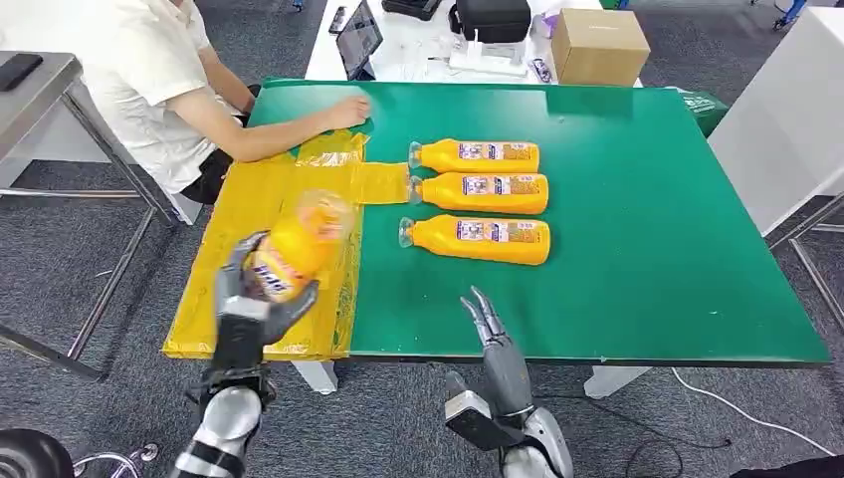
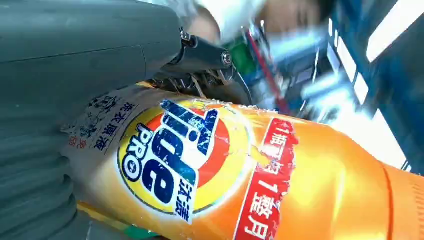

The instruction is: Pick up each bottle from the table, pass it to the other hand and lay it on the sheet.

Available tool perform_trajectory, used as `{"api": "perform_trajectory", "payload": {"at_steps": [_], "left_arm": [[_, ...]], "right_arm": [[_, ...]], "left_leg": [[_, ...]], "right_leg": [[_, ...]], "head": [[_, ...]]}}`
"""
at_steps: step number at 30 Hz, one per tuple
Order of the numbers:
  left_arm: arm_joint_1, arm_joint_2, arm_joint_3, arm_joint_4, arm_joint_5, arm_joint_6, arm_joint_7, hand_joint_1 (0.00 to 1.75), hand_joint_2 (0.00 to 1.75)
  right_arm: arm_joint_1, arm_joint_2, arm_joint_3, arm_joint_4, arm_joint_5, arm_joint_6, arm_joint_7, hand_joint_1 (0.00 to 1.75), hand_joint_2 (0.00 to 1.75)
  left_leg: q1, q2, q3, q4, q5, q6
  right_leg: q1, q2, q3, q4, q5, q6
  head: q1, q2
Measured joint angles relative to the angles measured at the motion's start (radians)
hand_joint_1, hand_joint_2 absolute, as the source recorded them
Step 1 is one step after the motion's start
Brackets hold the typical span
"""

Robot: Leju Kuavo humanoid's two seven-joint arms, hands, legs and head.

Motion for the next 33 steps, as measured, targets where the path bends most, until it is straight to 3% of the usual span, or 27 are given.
{"api": "perform_trajectory", "payload": {"at_steps": [6, 12, 15, 16, 17, 18, 19, 24, 25, 26, 33], "left_arm": [[-0.13, 0.021, -0.007, 0.223, -0.083, -0.059, 0.047, 1.75, 1.75], [-0.177, 0.03, -0.011, 0.315, -0.094, -0.067, 0.058, 1.75, 1.75], [-0.235, 0.037, -0.022, 0.405, -0.176, -0.129, 0.121, 1.75, 1.75], [-0.259, 0.038, -0.023, 0.439, -0.18, -0.15, 0.128, 1.54, 1.75], [-0.288, 0.038, -0.024, 0.478, -0.184, -0.171, 0.133, 1.62, 1.75], [-0.317, 0.038, -0.024, 0.512, -0.183, -0.185, 0.137, 1.5, 1.75], [-0.339, 0.038, -0.024, 0.536, -0.18, -0.193, 0.14, 1.75, 1.75], [-0.424, 0.046, -0.016, 0.679, -0.194, -0.204, 0.164, 1.69, 1.75], [-0.436, 0.047, -0.016, 0.699, -0.204, -0.207, 0.172, 0.96, 1.75], [-0.449, 0.047, -0.016, 0.719, -0.222, -0.215, 0.186, 0.03, 1.75], [-0.467, 0.045, -0.039, 0.805, -0.331, -0.19, 0.239, 0.0, 1.75]], "right_arm": [[-0.028, 0.013, 0.04, 0.0, -0.019, -0.001, 0.0, 0.0, 0.0], [-0.038, 0.014, 0.054, 0.0, -0.022, -0.002, 0.0, 0.0, 0.0], [-0.05, 0.013, 0.072, 0.0, -0.045, -0.007, 0.0, 0.0, 0.0], [-0.054, 0.013, 0.079, 0.0, -0.051, -0.008, 0.0, 0.0, 0.0], [-0.057, 0.013, 0.085, 0.0, -0.058, -0.011, 0.0, 0.0, 0.0], [-0.059, 0.013, 0.09, 0.0, -0.062, -0.012, 0.0, 0.0, 0.0], [-0.062, 0.013, 0.093, 0.0, -0.066, -0.013, 0.0, 0.0, 0.0], [-0.067, 0.014, 0.117, 0.0, -0.101, -0.014, 0.0, 0.0, 0.0], [-0.067, 0.014, 0.119, 0.0, -0.106, -0.014, 0.0, 0.0, 0.0], [-0.067, 0.014, 0.122, 0.0, -0.108, -0.014, 0.0, 0.0, 0.0], [-0.068, 0.014, 0.127, 0.001, -0.104, -0.013, 0.0, 0.0, 0.0]], "left_leg": [[0.0, 0.0, 0.0, 0.0, 0.001, -0.001], [0.0, 0.0, -0.001, 0.0, 0.001, -0.001], [0.0, 0.0, -0.001, 0.0, 0.001, -0.001], [0.0, 0.0, -0.001, 0.0, 0.001, -0.001], [0.0, 0.0, -0.001, 0.0, 0.001, -0.001], [0.0, 0.0, -0.001, 0.0, 0.001, 0.0], [0.0, 0.0, 0.0, 0.0, 0.002, 0.0], [0.0, 0.0, 0.001, 0.0, 0.002, -0.001], [0.0, 0.0, 0.001, 0.0, 0.002, -0.001], [0.0, 0.0, 0.002, 0.0, 0.002, -0.001], [0.0, 0.001, 0.004, 0.0, 0.001, -0.001]], "right_leg": [[0.0, 0.0, 0.0, 0.0, 0.0, 0.0], [0.0, 0.0, -0.001, 0.0, 0.0, 0.0], [0.0, 0.0, -0.001, 0.0, 0.0, 0.0], [0.0, 0.0, -0.001, 0.0, 0.0, 0.0], [0.0, 0.0, -0.001, 0.0, 0.0, 0.0], [0.0, 0.0, 0.0, 0.0, 0.0, 0.0], [0.0, 0.0, 0.001, 0.0, 0.0, 0.0], [0.0, 0.0, 0.002, 0.001, 0.0, 0.0], [0.0, 0.0, 0.002, 0.001, 0.0, 0.0], [0.0, 0.0, 0.003, 0.001, 0.0, 0.0], [0.0, 0.001, 0.002, 0.001, 0.0, 0.0]], "head": [[-0.001, 0.0], [-0.001, 0.0], [-0.001, 0.0], [-0.001, 0.0], [0.0, 0.0], [0.0, 0.0], [0.0, 0.0], [0.0, 0.0], [0.0, 0.0], [0.0, 0.0], [0.0, 0.0]]}}
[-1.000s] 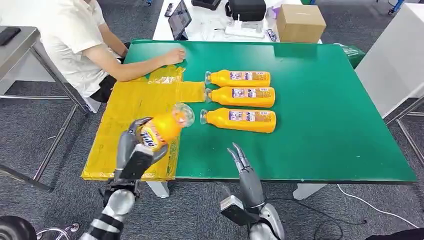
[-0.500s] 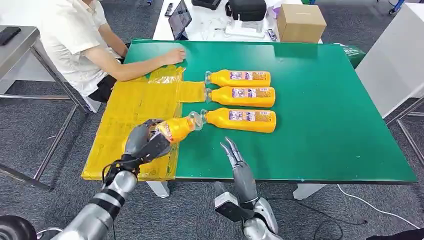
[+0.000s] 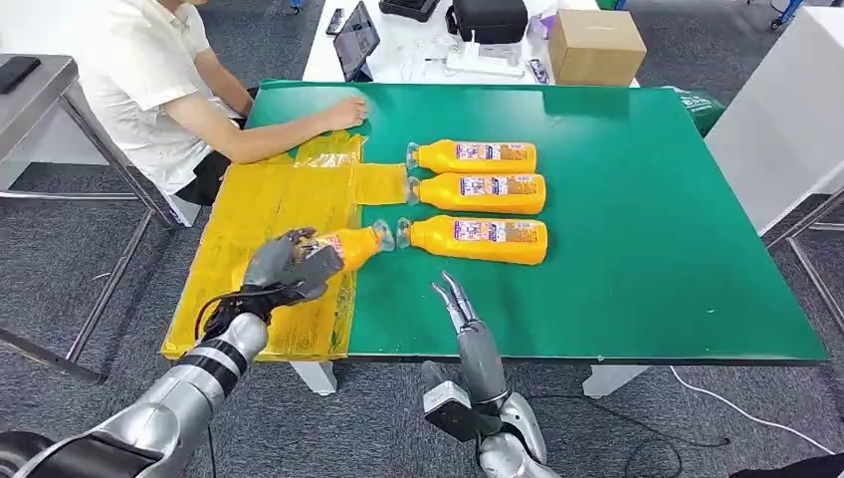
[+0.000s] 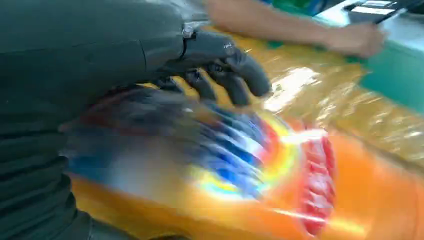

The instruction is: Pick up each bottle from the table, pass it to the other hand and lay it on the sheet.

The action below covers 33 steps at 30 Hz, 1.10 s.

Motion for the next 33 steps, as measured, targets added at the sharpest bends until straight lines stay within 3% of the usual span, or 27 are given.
{"api": "perform_trajectory", "payload": {"at_steps": [11, 13, 19, 24, 26, 29, 32, 33], "left_arm": [[0.046, -0.002, -0.117, -0.112, -0.15, -0.091, 0.004, 0.0, 1.75], [0.089, -0.005, -0.13, -0.184, -0.151, -0.047, -0.006, 0.0, 1.75], [0.277, -0.04, -0.132, -0.482, -0.219, 0.31, -0.066, 0.0, 1.75], [0.394, -0.083, -0.076, -0.68, -0.31, 0.351, -0.131, 0.0, 1.75], [0.43, -0.102, -0.045, -0.735, -0.341, 0.351, -0.204, 0.0, 1.75], [0.491, -0.186, 0.069, -0.839, -0.371, 0.353, -0.445, 0.0, 1.75], [0.523, -0.228, 0.13, -0.886, -0.303, 0.351, -0.475, 0.0, 1.75], [0.53, -0.229, 0.122, -0.88, -0.247, 0.351, -0.46, 0.0, 1.75]], "right_arm": [[0.013, -0.004, -0.001, 0.0, 0.023, 0.0, 0.0, 0.0, 0.0], [0.02, -0.004, -0.003, 0.0, 0.04, -0.005, 0.0, 0.0, 0.0], [0.037, -0.008, -0.026, 0.0, 0.135, -0.055, 0.0, 0.0, 0.0], [0.04, -0.016, -0.052, 0.0, 0.162, -0.064, 0.0, 0.0, 0.0], [0.041, -0.018, -0.058, 0.0, 0.181, -0.072, 0.0, 0.0, 0.0], [0.036, -0.031, -0.08, 0.003, 0.234, -0.088, 0.0, 0.0, 0.0], [0.017, -0.057, -0.107, 0.013, 0.345, -0.106, 0.068, 0.0, 0.0], [0.003, -0.068, -0.123, 0.028, 0.42, -0.112, 0.118, 0.0, 1.75]], "left_leg": [[-0.001, -0.002, -0.001, 0.0, 0.0, 0.0], [-0.001, -0.002, -0.001, 0.0, 0.0, 0.0], [-0.001, -0.001, -0.003, 0.0, -0.001, 0.0], [-0.001, -0.001, -0.004, 0.0, -0.002, 0.0], [0.0, -0.001, -0.004, 0.0, -0.002, 0.0], [-0.001, -0.002, -0.004, 0.0, -0.002, 0.001], [-0.001, -0.001, -0.003, 0.0, -0.002, 0.001], [-0.001, -0.001, -0.003, 0.0, -0.002, 0.001]], "right_leg": [[-0.001, -0.002, 0.001, 0.0, 0.0, 0.0], [0.0, -0.002, 0.001, 0.0, 0.0, 0.0], [0.0, -0.001, -0.001, 0.0, -0.001, 0.0], [0.0, -0.001, -0.002, 0.0, -0.001, 0.0], [0.0, -0.001, -0.003, 0.0, -0.001, 0.0], [0.0, -0.002, -0.002, 0.0, -0.001, 0.0], [-0.001, -0.001, -0.002, -0.001, 0.0, 0.0], [-0.001, -0.002, -0.002, -0.001, 0.0, 0.0]], "head": [[0.0, 0.0], [0.0, 0.0], [0.0, 0.0], [0.0, 0.0], [-0.001, 0.0], [0.001, 0.0], [0.0, 0.0], [-0.002, 0.0]]}}
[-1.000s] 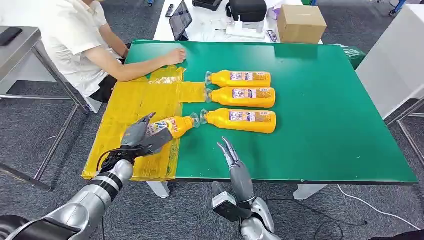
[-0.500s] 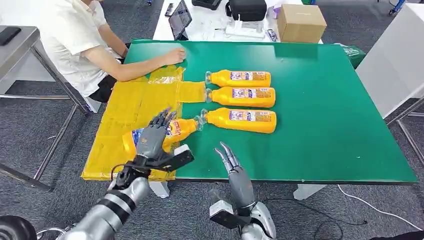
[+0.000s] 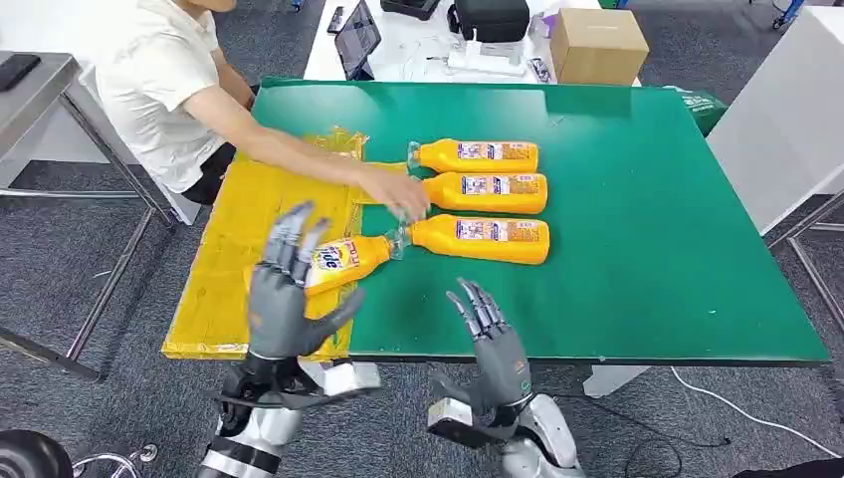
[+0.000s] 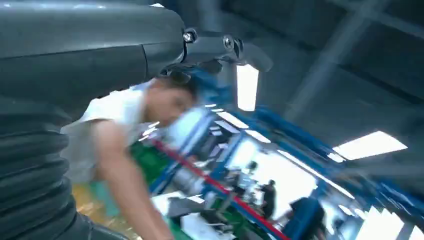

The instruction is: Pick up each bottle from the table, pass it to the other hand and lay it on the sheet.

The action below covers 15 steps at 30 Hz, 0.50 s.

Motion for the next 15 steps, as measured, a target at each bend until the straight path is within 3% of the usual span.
{"api": "perform_trajectory", "payload": {"at_steps": [4, 8, 15], "left_arm": [[0.032, -0.01, -0.027, 0.006, 0.05, -0.001, 0.019, 0.0, 1.75], [0.041, 0.013, -0.127, 0.023, 0.336, -0.032, 0.088, 0.0, 1.75], [0.057, 0.064, -0.303, 0.037, 0.452, -0.028, 0.1, 0.0, 1.75]], "right_arm": [[-0.043, -0.03, -0.057, 0.051, 0.064, -0.005, 0.025, 0.0, 1.75], [-0.068, -0.048, -0.148, 0.094, 0.248, -0.007, 0.092, 0.0, 1.75], [-0.17, -0.077, -0.293, 0.221, 0.299, -0.007, 0.11, 0.0, 1.75]], "left_leg": [[0.0, -0.001, -0.001, 0.0, 0.001, 0.001], [0.0, -0.001, -0.001, 0.0, 0.001, 0.001], [-0.001, -0.001, -0.002, 0.0, 0.001, 0.001]], "right_leg": [[0.0, -0.001, 0.0, 0.0, 0.0, 0.0], [0.0, -0.001, 0.0, 0.0, 0.0, 0.0], [0.0, -0.001, 0.0, 0.0, 0.0, 0.0]], "head": [[0.001, 0.0], [0.001, 0.0], [0.001, 0.0]]}}
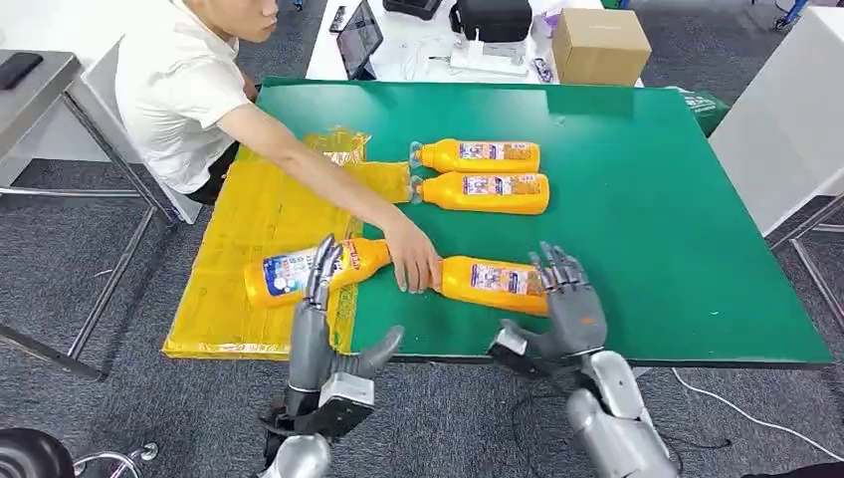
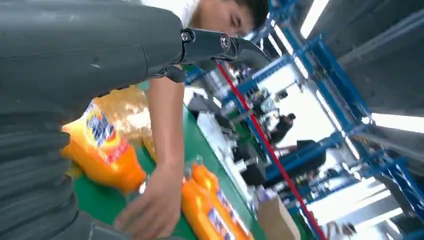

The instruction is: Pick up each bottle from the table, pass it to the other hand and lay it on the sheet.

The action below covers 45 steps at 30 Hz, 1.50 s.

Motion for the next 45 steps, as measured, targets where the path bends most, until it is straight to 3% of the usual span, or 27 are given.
{"api": "perform_trajectory", "payload": {"at_steps": [8, 19, 24, 28, 29, 30, 31, 32, 37, 45], "left_arm": [[0.0, 0.024, -0.065, 0.012, 0.047, -0.011, -0.004, 0.0, 1.75], [-0.001, 0.034, -0.078, 0.016, 0.048, -0.011, -0.005, 0.0, 1.75], [-0.003, 0.035, -0.082, 0.017, 0.064, -0.012, -0.006, 0.0, 1.75], [-0.007, 0.036, -0.083, 0.017, 0.066, -0.011, -0.006, 0.0, 1.75], [-0.008, 0.038, -0.083, 0.017, 0.066, -0.011, -0.006, 0.0, 1.75], [-0.009, 0.041, -0.083, 0.017, 0.068, -0.011, -0.006, 0.0, 1.75], [-0.009, 0.043, -0.083, 0.017, 0.07, -0.013, -0.005, 0.0, 1.75], [-0.01, 0.043, -0.083, 0.017, 0.073, -0.014, -0.003, 0.0, 1.75], [-0.017, 0.045, -0.085, 0.022, 0.075, -0.024, 0.004, 0.0, 1.75], [-0.027, 0.046, -0.101, 0.036, 0.081, -0.035, 0.009, 0.0, 1.75]], "right_arm": [[-0.066, -0.002, -0.03, 0.086, 0.062, -0.001, 0.024, 0.0, 1.75], [-0.077, -0.002, -0.031, 0.118, 0.067, -0.001, 0.024, 0.0, 1.75], [-0.107, 0.0, -0.029, 0.161, 0.139, 0.005, 0.122, 0.0, 1.75], [-0.154, 0.002, -0.02, 0.236, 0.133, 0.118, 0.185, 0.0, 1.75], [-0.166, 0.002, -0.016, 0.251, 0.129, 0.156, 0.2, 0.31, 1.75], [-0.18, 0.0, -0.007, 0.266, 0.129, 0.195, 0.223, 1.01, 1.75], [-0.197, 0.0, 0.004, 0.28, 0.131, 0.242, 0.256, 1.54, 1.75], [-0.218, -0.001, 0.017, 0.297, 0.13, 0.292, 0.287, 1.71, 1.75], [-0.296, -0.003, 0.046, 0.365, 0.084, 0.513, 0.368, 1.75, 1.75], [-0.333, -0.011, 0.06, 0.411, 0.042, 0.55, 0.39, 1.75, 1.75]], "left_leg": [[0.001, 0.0, 0.0, 0.0, 0.0, 0.0], [0.0, 0.0, 0.0, 0.0, 0.0, 0.0], [0.0, 0.0, 0.0, 0.0, 0.0, 0.0], [0.0, 0.0, 0.0, 0.0, 0.0, 0.0], [0.0, 0.0, 0.001, 0.0, 0.0, 0.0], [0.0, 0.001, 0.002, 0.0, 0.0, 0.0], [0.0, 0.002, 0.004, 0.0, 0.0, 0.0], [0.0, 0.003, 0.006, 0.0, -0.001, -0.001], [0.0, 0.005, 0.017, 0.0, -0.004, 0.0], [0.0, 0.003, 0.025, 0.0, -0.005, 0.001]], "right_leg": [[0.001, 0.0, 0.0, 0.0, 0.0, 0.0], [0.0, 0.0, 0.0, 0.0, 0.0, 0.0], [0.0, 0.0, 0.0, 0.0, 0.0, 0.0], [0.0, 0.0, 0.001, 0.0, 0.0, 0.0], [0.0, 0.0, 0.0, 0.0, 0.0, 0.0], [0.0, 0.001, 0.001, 0.0, 0.0, 0.0], [0.0, 0.002, 0.002, 0.0, 0.0, 0.0], [0.0, 0.004, 0.003, 0.0, 0.0, 0.0], [0.001, 0.004, 0.003, -0.001, -0.002, 0.0], [0.001, 0.004, 0.014, -0.002, -0.003, 0.001]], "head": [[0.0, 0.0], [0.0, 0.0], [0.0, 0.0], [0.0, 0.0], [0.0, 0.0], [0.0, 0.0], [0.0, 0.0], [0.0, 0.0], [0.001, 0.0], [0.0, 0.0]]}}
